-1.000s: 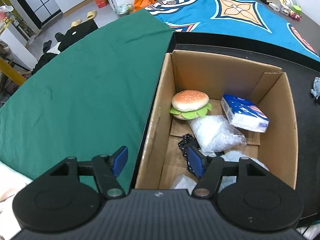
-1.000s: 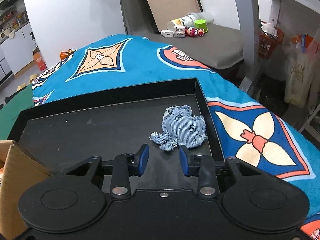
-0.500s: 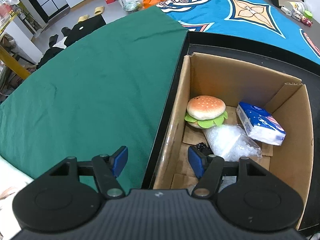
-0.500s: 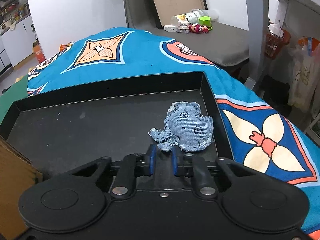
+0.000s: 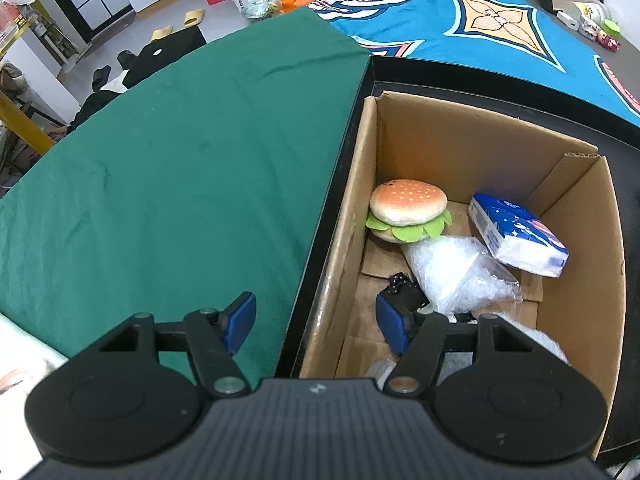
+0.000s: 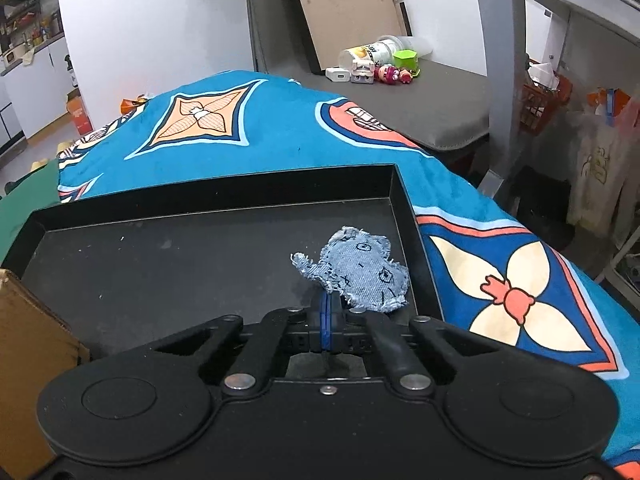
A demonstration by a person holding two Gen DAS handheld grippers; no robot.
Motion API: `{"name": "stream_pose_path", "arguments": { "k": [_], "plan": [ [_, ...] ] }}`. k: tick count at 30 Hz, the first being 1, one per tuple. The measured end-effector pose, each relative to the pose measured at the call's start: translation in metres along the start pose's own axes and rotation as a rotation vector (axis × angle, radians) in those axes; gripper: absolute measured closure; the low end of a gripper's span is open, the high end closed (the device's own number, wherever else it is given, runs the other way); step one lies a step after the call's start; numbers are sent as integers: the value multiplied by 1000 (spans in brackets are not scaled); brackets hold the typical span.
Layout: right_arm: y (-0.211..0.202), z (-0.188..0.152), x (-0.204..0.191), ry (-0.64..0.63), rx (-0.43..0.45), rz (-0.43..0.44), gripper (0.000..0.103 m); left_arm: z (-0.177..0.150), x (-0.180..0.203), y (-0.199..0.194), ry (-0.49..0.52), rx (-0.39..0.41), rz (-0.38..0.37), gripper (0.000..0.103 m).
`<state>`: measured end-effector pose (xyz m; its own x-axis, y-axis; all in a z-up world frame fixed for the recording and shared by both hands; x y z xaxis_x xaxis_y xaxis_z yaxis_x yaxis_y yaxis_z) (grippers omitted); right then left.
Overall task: Organize soft objects
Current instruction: 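Move the right tool to the blue denim plush and close on it, then lift the blue denim plush with the right tool over the box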
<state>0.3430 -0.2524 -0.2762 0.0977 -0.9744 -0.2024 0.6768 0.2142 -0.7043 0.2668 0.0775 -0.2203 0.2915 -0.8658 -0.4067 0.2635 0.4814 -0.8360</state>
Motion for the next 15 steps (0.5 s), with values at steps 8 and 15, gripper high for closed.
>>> {"name": "stream_pose_path", "arguments": {
  "k": [8,15],
  "plan": [
    [-9,-11,-6,-40,-43,-12,102,-3,-3,-2,0,3,-10,38],
    [-12,-9,-3,-18,-44,-25,56,-2,-3,-3,-2,2,-15,38]
  ]
}}
Point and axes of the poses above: each gripper's, at about its wrist camera, not at the fingertips, and y roughly the way its jaws point, x to its right, z to its top, the point moved 7 cm from there along y, roughly the way its jaws point, and after that the axes turned 15 degrees about z, right-handed, at the moved point
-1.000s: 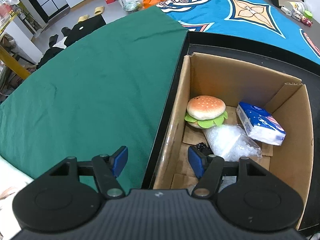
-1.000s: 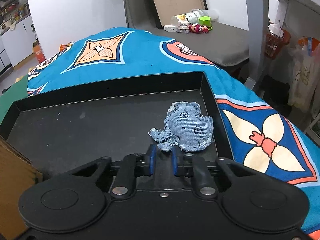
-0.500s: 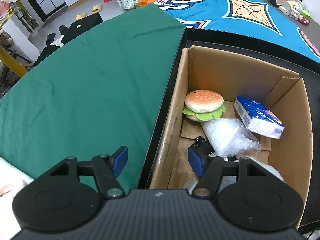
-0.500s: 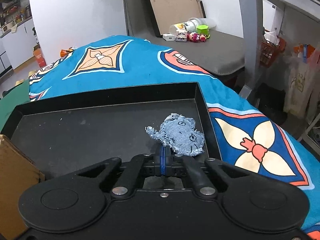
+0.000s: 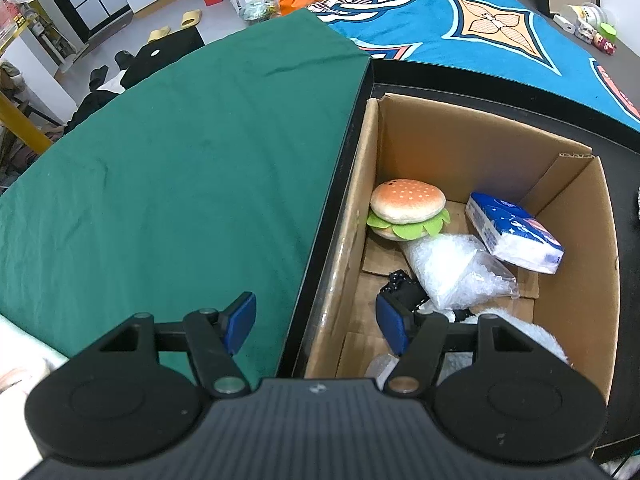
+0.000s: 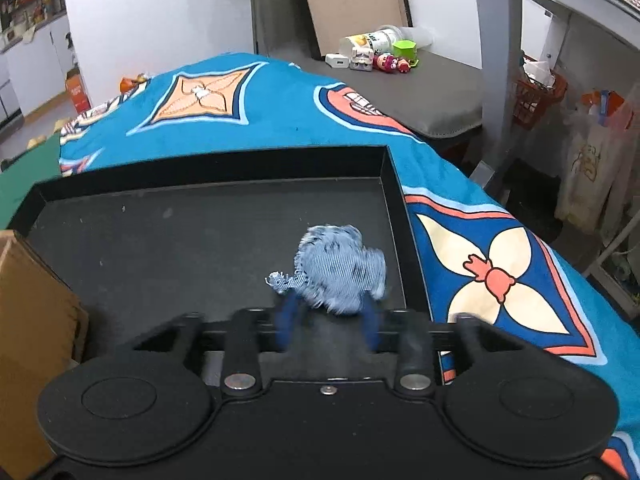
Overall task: Organize soft objects
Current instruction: 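Lift the blue denim plush with the right tool over the box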
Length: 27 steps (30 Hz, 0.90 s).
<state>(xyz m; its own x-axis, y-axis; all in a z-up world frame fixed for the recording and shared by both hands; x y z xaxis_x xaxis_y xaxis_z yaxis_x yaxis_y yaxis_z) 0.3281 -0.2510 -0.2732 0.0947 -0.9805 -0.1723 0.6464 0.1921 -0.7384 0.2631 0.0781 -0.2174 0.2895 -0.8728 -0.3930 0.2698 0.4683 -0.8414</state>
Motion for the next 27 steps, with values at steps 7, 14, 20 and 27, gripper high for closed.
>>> {"name": "stream_pose_path", "arguments": {
  "k": [7,14,20,27],
  "plan": [
    [8,10,5,28,25,8,42,1,-1,1,3,-3,0,38],
    [20,15,16,50,23,2,46,4,1,5,9,-9,8,38],
    [26,8,20,63,-14,7,62,4,6,7,18,-14,11,38],
    [21,7,18,60,-19,16,76,0,7,4,23,-11,8,38]
  ]
}}
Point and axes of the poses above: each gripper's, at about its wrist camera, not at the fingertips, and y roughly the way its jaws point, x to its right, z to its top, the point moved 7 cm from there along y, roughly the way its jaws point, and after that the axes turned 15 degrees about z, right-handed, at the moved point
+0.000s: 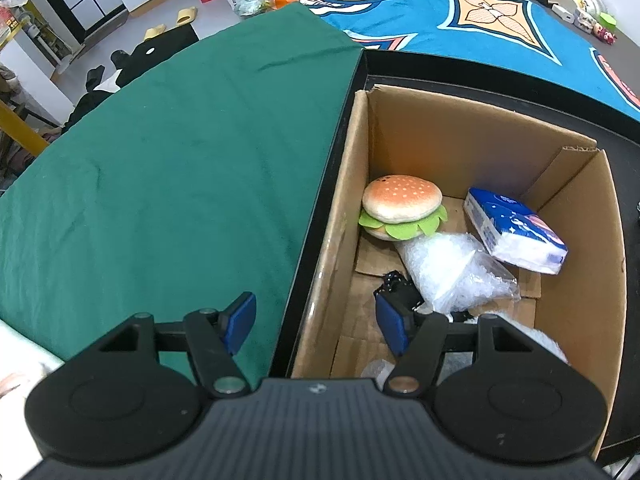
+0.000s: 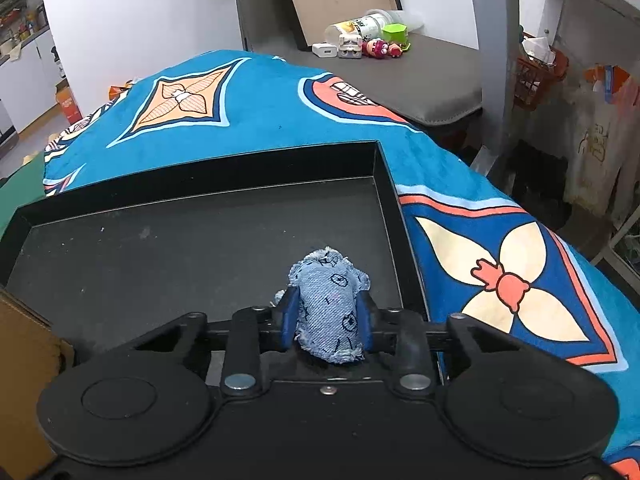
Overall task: Organize soft objects
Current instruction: 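Lift the blue denim plush with the right tool over the box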
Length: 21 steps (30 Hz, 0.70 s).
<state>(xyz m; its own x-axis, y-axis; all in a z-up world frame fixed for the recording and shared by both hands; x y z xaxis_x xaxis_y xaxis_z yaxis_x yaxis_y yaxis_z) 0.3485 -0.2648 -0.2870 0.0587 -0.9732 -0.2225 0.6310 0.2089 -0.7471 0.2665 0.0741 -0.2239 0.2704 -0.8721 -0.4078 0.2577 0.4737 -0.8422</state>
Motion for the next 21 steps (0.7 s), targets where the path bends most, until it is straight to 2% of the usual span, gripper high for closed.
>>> {"name": "stream_pose_path", "arguments": {
  "k": [8,12,21],
  "plan": [
    [-17,3,-2,8,29,8,79,-9,-6,-4,-7,5,-16,38],
    [-30,4,-10,31,31,54,79,-12,-11,-10,-18,16,-34,38],
    [-59,13,-47,-45,25,118,79,-17,-20,-20,-35,65,-102,40]
  ]
}}
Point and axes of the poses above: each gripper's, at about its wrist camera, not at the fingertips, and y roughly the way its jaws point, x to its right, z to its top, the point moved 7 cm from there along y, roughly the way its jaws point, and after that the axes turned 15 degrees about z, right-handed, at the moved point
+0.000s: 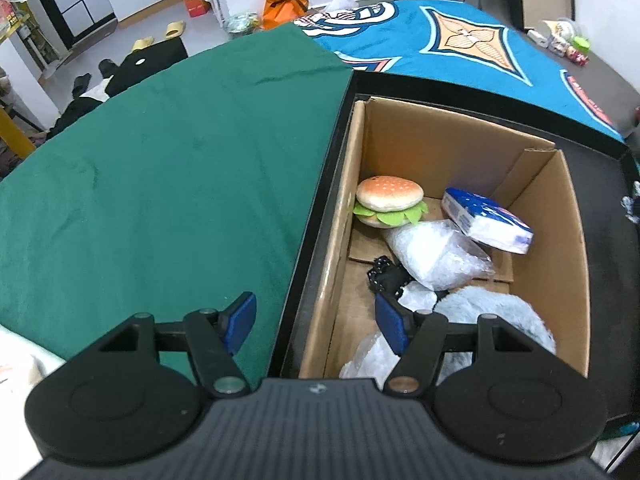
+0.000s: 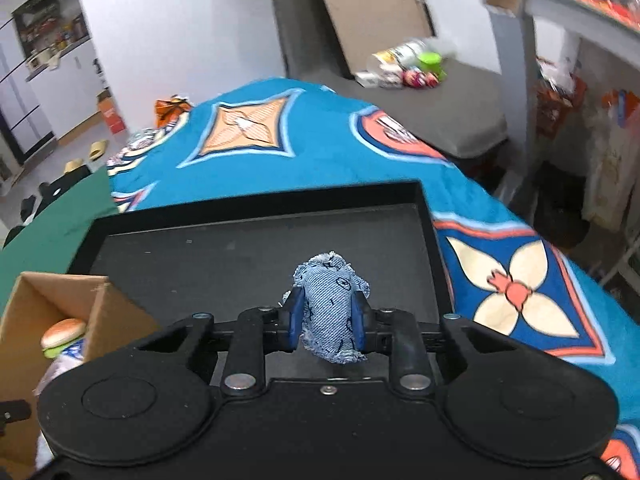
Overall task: Organize soft objects
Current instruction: 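Lift the blue denim plush with the right tool over the box, then lower the denim plush into the box and open the right tool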
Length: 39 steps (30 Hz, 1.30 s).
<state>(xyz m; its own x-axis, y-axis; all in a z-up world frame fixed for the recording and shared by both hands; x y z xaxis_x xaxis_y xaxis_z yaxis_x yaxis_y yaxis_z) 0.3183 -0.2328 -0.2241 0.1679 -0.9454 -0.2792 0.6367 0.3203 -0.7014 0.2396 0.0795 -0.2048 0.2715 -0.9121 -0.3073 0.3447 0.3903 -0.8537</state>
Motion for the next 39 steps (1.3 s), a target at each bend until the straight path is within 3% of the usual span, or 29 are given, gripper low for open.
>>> {"name": "stream_pose_path", "arguments": {
  "k": [6,20,29,39],
  "plan": [
    [-13,4,-31,-54,-13,30,79,-8,-5,1,-20,3,-66,47],
    [-31,4,-113,-198,-32,80,79,-19,-14,5,-60,3,-171,87],
    [-33,-1,-161,-271,-44,111,78,-23,-22,7,-103,9,-232,89],
    [-24,-20,-215,-313,-146,225,78,-25,-27,9,-124,12,-277,88]
  ]
}}
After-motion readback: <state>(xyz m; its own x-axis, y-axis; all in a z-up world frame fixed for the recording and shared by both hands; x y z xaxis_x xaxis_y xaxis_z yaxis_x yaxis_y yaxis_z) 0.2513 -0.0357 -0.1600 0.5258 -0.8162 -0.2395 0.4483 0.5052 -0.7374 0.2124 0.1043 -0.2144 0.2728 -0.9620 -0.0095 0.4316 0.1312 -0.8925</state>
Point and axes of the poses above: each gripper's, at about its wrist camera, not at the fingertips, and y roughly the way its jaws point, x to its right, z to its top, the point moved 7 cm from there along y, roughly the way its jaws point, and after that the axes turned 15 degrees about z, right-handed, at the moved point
